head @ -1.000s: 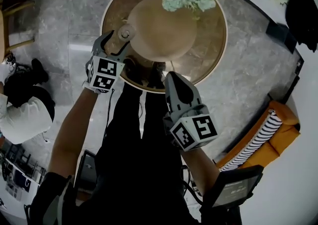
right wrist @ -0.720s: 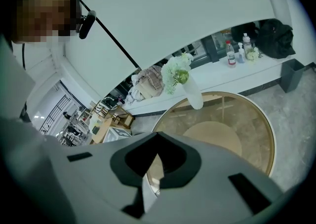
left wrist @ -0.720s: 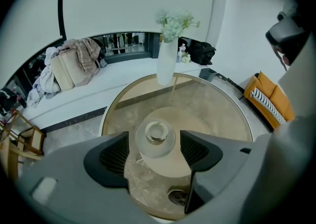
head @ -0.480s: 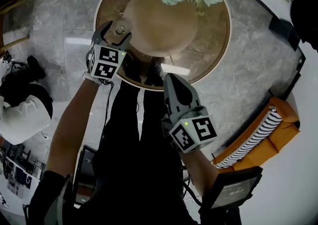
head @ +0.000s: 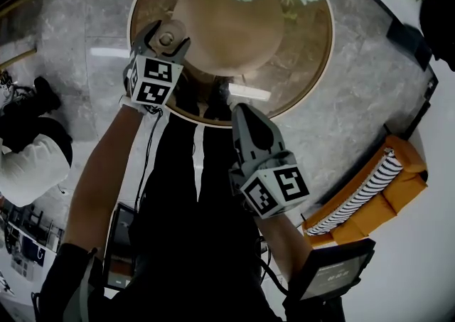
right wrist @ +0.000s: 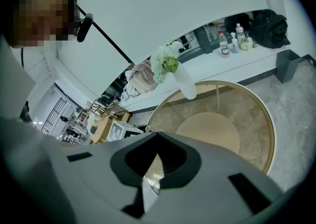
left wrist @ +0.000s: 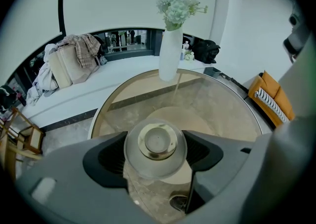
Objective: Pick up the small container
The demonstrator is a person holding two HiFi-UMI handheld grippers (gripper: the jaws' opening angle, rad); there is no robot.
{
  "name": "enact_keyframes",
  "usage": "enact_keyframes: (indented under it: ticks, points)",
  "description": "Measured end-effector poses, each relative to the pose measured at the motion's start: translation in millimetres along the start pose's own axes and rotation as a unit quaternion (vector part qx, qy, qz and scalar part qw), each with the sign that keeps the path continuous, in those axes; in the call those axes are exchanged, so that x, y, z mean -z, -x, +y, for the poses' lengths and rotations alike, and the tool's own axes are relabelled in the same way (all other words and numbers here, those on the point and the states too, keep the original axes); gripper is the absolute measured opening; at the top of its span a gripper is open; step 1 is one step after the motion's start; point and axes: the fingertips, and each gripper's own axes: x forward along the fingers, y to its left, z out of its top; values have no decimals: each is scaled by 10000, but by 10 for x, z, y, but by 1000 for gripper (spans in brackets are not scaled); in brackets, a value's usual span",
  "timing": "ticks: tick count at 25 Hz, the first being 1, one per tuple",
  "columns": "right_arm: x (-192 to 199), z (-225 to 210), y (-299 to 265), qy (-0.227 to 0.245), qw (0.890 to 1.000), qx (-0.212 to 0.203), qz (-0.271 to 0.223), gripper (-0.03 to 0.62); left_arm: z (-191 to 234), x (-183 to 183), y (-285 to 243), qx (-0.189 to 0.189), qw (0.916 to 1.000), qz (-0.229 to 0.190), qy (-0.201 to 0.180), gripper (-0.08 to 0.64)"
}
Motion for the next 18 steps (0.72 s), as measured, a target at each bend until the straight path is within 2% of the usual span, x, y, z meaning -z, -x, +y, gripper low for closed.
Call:
enact_keyframes:
  ticks: [9,14,18]
  points:
    - [92,-117,-35,-66,9999,97,63,-2,7,18,-156,49,10000,-61,61,327]
    - [83,-67,1,-51,9999,93,61,-2,7,24,-147,87,10000,48,-12,337]
    - [26,-21,36,-31,10000,64,4,-2,27,56,-117,138,9995,202,220,337]
